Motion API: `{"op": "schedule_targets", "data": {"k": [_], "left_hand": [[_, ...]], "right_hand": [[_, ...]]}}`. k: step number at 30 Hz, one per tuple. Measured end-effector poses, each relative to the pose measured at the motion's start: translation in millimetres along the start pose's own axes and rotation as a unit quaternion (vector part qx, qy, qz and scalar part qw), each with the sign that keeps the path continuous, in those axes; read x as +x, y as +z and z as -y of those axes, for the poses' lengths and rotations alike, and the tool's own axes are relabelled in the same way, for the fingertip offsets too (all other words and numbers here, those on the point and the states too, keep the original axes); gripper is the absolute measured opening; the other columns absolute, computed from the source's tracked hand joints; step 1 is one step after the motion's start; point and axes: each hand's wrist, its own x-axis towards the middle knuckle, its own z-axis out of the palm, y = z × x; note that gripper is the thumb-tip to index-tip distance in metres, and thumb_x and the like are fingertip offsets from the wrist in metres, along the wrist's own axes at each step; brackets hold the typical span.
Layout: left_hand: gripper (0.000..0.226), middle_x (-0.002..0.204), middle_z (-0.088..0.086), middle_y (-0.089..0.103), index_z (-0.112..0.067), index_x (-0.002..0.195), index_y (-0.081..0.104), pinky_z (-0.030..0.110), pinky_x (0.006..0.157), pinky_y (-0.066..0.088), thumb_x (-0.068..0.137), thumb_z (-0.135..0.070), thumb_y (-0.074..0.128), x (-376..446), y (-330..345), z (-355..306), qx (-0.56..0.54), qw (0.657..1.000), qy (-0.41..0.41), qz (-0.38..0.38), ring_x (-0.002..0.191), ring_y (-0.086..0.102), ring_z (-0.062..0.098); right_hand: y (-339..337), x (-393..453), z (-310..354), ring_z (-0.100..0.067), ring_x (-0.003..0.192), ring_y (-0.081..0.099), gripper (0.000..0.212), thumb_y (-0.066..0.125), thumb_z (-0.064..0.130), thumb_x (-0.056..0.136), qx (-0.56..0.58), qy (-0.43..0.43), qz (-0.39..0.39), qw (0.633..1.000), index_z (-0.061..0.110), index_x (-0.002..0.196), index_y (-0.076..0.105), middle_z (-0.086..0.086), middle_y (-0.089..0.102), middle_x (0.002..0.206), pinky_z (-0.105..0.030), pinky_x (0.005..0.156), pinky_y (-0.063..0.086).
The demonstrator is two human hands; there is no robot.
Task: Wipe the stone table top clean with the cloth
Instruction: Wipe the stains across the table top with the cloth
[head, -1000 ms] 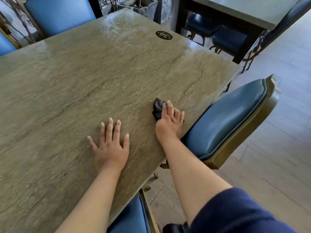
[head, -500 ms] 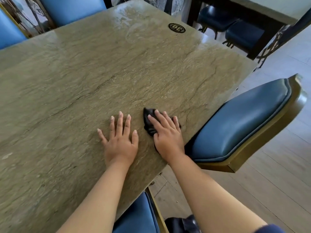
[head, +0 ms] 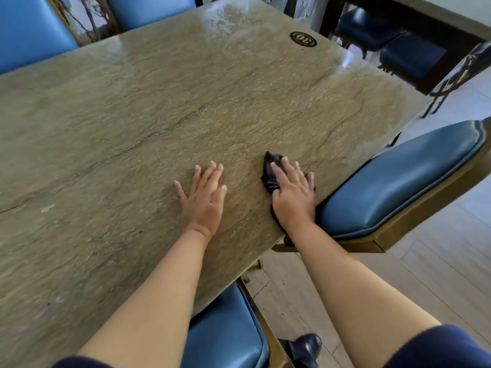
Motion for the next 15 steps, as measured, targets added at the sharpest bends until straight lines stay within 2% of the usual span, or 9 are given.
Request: {"op": "schedule_targets", "data": {"k": [2, 5, 7, 9, 11, 15], "left_hand": [[0.066, 0.159, -0.013, 0.022, -0.03, 0.15, 0.028, 0.039, 0.115, -0.022, 0.087, -0.046, 0.016, -4, -8, 3, -0.115, 0.993, -0.002, -0.004, 0.147, 0.001, 0.002], [0.064, 0.156, -0.005, 0.031, -0.021, 0.147, 0.038, 0.021, 0.11, -0.017, 0.088, -0.039, 0.02, -12, -19, 5, -0.191, 0.981, -0.016, 0.002, 0.147, 0.009, 0.005], [0.058, 0.157, -0.004, 0.029, -0.02, 0.145, 0.04, 0.023, 0.111, -0.015, 0.093, -0.036, 0.022, -20, -22, 4, -0.202, 0.979, -0.024, 0.008, 0.147, 0.009, 0.007], [0.047, 0.16, -0.006, 0.019, -0.022, 0.147, 0.036, 0.029, 0.113, -0.016, 0.103, -0.03, 0.022, -27, -22, 3, -0.148, 0.988, -0.023, 0.036, 0.148, 0.002, 0.008], [0.047, 0.162, -0.009, 0.003, -0.025, 0.151, 0.026, 0.035, 0.113, -0.02, 0.106, -0.028, 0.017, -31, -19, 2, -0.056, 0.995, -0.023, 0.08, 0.148, -0.011, 0.009], [0.051, 0.159, -0.013, -0.021, -0.031, 0.154, 0.003, 0.038, 0.11, -0.026, 0.104, -0.04, 0.011, -31, -14, -4, 0.028, 0.989, -0.055, 0.132, 0.142, -0.028, 0.008]], "right_hand": [[3, -19, 15, -0.009, 0.147, -0.001, 0.06, 0.041, 0.02, 0.094, 0.028, -0.073, 0.041, 0.996, 0.035, 0.15, 0.025, 0.012, 0.009, 0.16, -0.035, 0.117, -0.012], [4, -41, 27, -0.005, 0.146, 0.004, 0.059, 0.044, 0.014, 0.092, 0.08, -0.172, 0.097, 0.977, 0.038, 0.145, 0.036, 0.016, 0.019, 0.157, -0.028, 0.113, -0.016], [3, -54, 29, -0.004, 0.145, 0.011, 0.056, 0.046, 0.008, 0.089, 0.136, -0.21, 0.141, 0.958, 0.038, 0.137, 0.049, 0.017, 0.031, 0.153, -0.023, 0.111, -0.017], [0, -65, 26, -0.004, 0.142, 0.02, 0.053, 0.047, 0.002, 0.087, 0.184, -0.219, 0.172, 0.943, 0.035, 0.126, 0.061, 0.018, 0.042, 0.146, -0.021, 0.112, -0.014], [-2, -73, 20, -0.003, 0.138, 0.029, 0.051, 0.047, -0.003, 0.085, 0.214, -0.215, 0.19, 0.934, 0.032, 0.116, 0.069, 0.017, 0.052, 0.138, -0.022, 0.115, -0.008], [-15, -89, 11, 0.009, 0.121, 0.038, 0.05, 0.046, -0.01, 0.079, 0.26, -0.175, 0.222, 0.923, 0.024, 0.1, 0.076, 0.015, 0.064, 0.123, -0.014, 0.114, -0.001]]}}
